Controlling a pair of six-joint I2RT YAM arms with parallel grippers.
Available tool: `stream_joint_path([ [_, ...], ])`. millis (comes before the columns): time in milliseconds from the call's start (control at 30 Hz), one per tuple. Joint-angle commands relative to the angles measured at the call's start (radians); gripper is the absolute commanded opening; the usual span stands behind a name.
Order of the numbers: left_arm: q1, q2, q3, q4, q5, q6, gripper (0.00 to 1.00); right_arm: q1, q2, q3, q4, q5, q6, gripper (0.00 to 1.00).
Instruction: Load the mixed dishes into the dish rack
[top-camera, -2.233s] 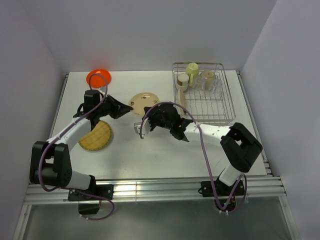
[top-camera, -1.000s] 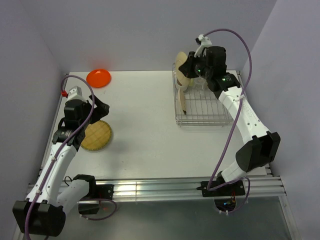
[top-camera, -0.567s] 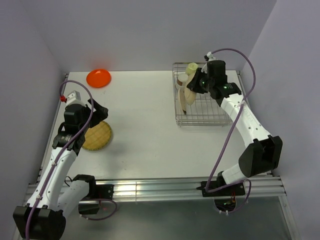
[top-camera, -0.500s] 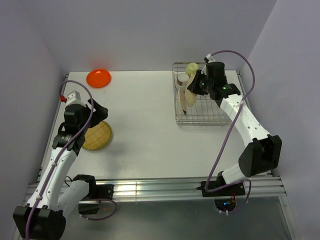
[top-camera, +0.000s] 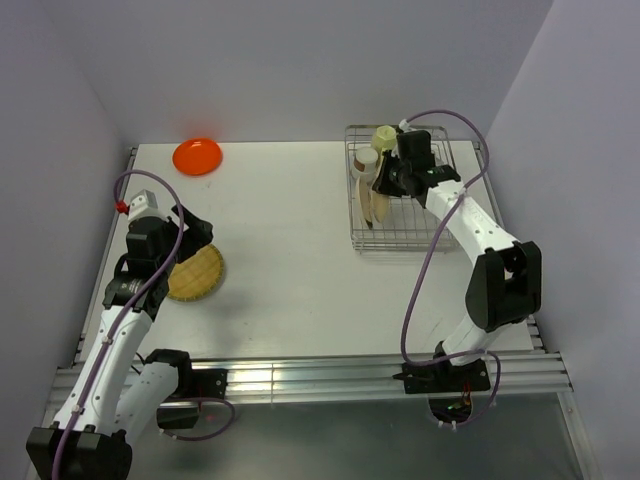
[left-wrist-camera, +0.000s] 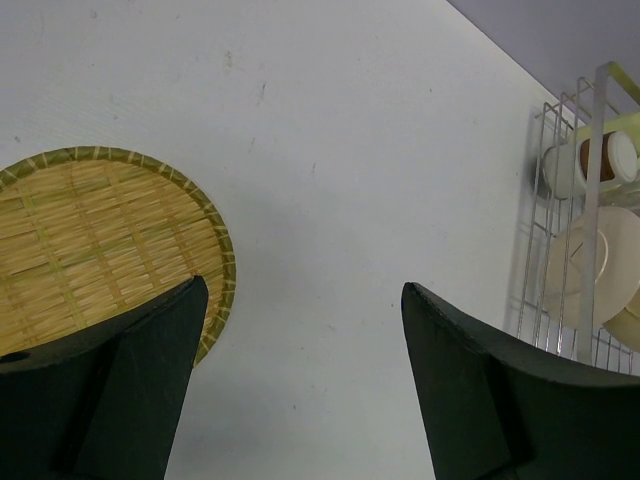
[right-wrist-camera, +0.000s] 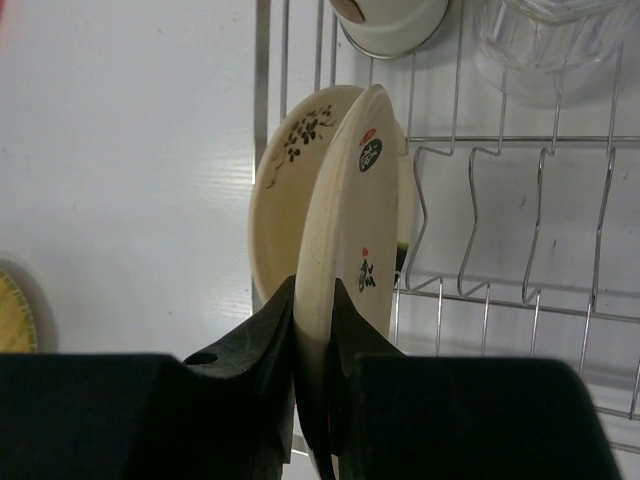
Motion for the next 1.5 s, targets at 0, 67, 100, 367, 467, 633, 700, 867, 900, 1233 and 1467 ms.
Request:
stream_joint_path([
  [0, 0.006, -0.011, 0.005, 0.010, -0.019, -0.001, 0.85, 0.018, 0.018, 0.004, 0.050, 0.053, -0.036, 0.00],
  [67, 0.006, -0.010, 0.003, 0.012, -0.019, 0.001, 0.85, 0.027, 0.026, -0.001, 0.052, 0.080, -0.053, 0.00],
  [100, 0.006, -0.007, 0.002, 0.012, -0.019, 0.001, 0.85, 0.031, 0.037, -0.004, 0.053, 0.088, -0.058, 0.00],
  [367, 0.006, 0.012, 0.006, 0.004, -0.018, 0.007, 0.85, 0.067, 0.096, -0.005, 0.047, 0.129, -0.081, 0.14],
  [467, 0.006, 0.013, -0.001, 0.007, -0.013, 0.005, 0.85, 0.076, 0.118, -0.004, 0.045, 0.142, -0.092, 0.21],
  [633, 0.006, 0.012, -0.017, 0.010, -0.004, -0.005, 0.85, 0.082, 0.115, -0.011, 0.053, 0.158, -0.112, 0.47],
  [700, 0.006, 0.013, -0.017, 0.012, -0.006, -0.005, 0.85, 0.084, 0.098, -0.022, 0.062, 0.160, -0.121, 0.56],
  [867, 0.006, 0.032, -0.001, -0.005, -0.016, 0.001, 0.85, 0.085, 0.041, -0.028, 0.082, 0.171, -0.144, 0.64],
  [900, 0.006, 0.047, 0.003, -0.013, -0.018, 0.001, 0.85, 0.085, 0.029, -0.028, 0.084, 0.174, -0.148, 0.64],
  [1233, -0.023, 0.360, 0.147, -0.276, -0.062, -0.025, 0.69, 0.062, -0.153, -0.033, 0.112, -0.123, -0.610, 0.79],
  [1467, -0.223, 0.628, 0.259, -0.405, -0.266, -0.031, 0.70, 0.050, -0.131, -0.020, -0.044, -0.575, -0.791, 0.79],
])
